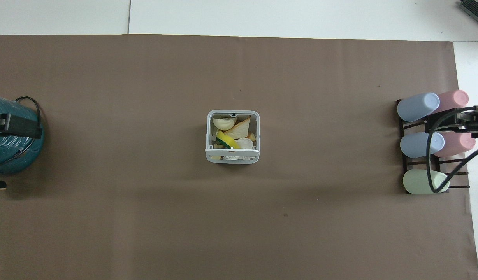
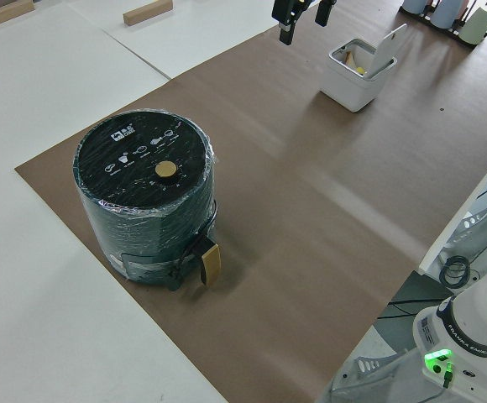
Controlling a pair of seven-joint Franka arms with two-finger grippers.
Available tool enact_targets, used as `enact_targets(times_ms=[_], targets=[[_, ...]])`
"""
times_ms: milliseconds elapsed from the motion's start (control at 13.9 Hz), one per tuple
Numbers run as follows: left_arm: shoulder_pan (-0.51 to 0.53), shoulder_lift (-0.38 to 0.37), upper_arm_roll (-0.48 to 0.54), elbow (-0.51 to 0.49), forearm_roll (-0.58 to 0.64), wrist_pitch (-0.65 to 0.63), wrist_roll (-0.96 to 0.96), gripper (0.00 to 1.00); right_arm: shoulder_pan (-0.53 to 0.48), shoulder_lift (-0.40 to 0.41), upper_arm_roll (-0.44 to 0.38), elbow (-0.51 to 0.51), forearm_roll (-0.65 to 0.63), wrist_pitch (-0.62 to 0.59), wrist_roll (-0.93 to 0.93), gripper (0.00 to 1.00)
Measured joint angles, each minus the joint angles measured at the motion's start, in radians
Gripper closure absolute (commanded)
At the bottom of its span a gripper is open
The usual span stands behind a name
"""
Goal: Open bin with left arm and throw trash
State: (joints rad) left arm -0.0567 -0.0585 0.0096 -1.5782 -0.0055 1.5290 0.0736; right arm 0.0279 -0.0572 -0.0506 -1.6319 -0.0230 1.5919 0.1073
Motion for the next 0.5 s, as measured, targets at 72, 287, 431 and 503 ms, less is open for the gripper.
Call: enact_targets(times_ms=[72, 287, 431, 503], targets=[[0.000, 0.000, 0.000, 0.000, 0.000, 0.000, 0.000, 0.00, -0.002, -0.001, 0.000, -0.001, 0.000, -0.002, 0.000, 0.00], [0.000, 0.000, 0.000, 0.000, 0.000, 0.000, 0.000, 0.00, -0.008, -0.004, 0.010, 0.007, 0.000, -0.047, -0.004, 0.00], [0.000, 0.000, 0.000, 0.000, 0.000, 0.000, 0.000, 0.00, -0.008, -0.007, 0.017, 0.012, 0.000, -0.060, -0.004, 0.00], [0.000, 0.000, 0.000, 0.000, 0.000, 0.000, 0.000, 0.00, -0.008, -0.008, 0.019, 0.012, 0.000, -0.061, -0.004, 0.00]])
